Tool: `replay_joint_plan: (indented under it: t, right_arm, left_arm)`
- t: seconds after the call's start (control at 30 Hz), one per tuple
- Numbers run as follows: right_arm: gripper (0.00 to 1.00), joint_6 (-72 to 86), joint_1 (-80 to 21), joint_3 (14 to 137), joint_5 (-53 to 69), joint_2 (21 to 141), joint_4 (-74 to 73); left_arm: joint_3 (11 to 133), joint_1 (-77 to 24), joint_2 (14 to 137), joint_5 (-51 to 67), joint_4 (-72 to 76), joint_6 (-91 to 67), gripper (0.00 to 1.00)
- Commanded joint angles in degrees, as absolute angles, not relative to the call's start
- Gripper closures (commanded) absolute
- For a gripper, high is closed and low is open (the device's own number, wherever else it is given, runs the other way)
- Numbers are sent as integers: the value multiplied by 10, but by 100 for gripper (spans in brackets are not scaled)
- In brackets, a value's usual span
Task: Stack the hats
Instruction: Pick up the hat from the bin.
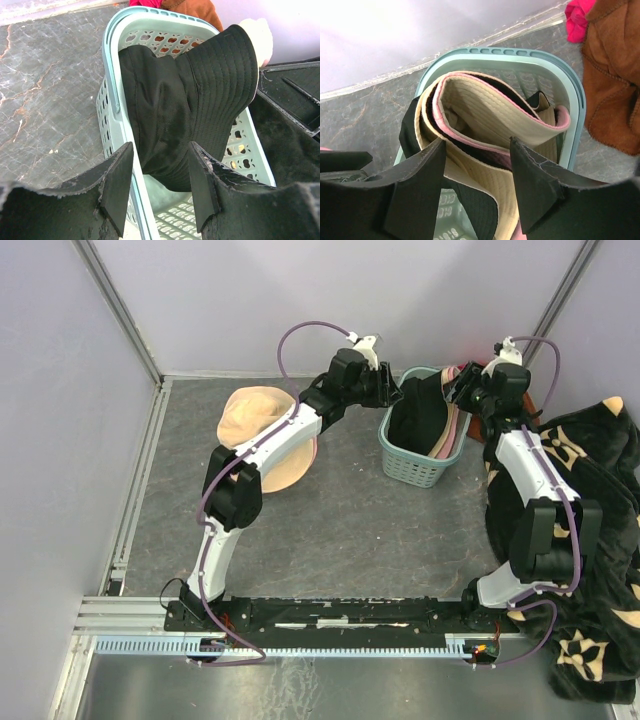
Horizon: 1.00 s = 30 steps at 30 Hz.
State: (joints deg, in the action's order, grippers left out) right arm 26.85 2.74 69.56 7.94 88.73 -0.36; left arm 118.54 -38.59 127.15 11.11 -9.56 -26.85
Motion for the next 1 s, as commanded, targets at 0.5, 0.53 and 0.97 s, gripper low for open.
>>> replay_joint_plan:
  t: [0.5, 0.53, 0.97]
  right_arm:
    - [48, 232, 27, 715, 283, 961, 145]
    - [49, 237, 27, 714, 299, 964, 153]
    - [99, 269, 10, 712, 344, 973, 175]
  left_arm:
    - [1180, -369, 1284, 156, -40, -309, 46]
    - [1180, -368, 1285, 156, -40, -309, 46]
    - [1145, -359, 1262, 137, -27, -319, 46]
